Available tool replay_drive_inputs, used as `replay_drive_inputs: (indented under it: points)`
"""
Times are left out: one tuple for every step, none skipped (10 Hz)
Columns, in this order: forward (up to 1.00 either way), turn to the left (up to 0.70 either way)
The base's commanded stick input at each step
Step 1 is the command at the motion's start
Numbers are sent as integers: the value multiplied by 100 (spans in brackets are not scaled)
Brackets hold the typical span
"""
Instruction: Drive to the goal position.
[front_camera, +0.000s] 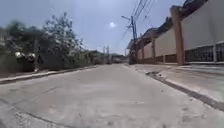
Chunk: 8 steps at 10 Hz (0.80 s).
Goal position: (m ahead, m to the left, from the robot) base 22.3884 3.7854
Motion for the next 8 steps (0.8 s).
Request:
replay_drive_inputs:
  points:
    - [85, 1]
    - [85, 1]
    - [85, 1]
    - [85, 1]
    - [85, 1]
    - [85, -22]
    - [85, -33]
    - [85, -33]
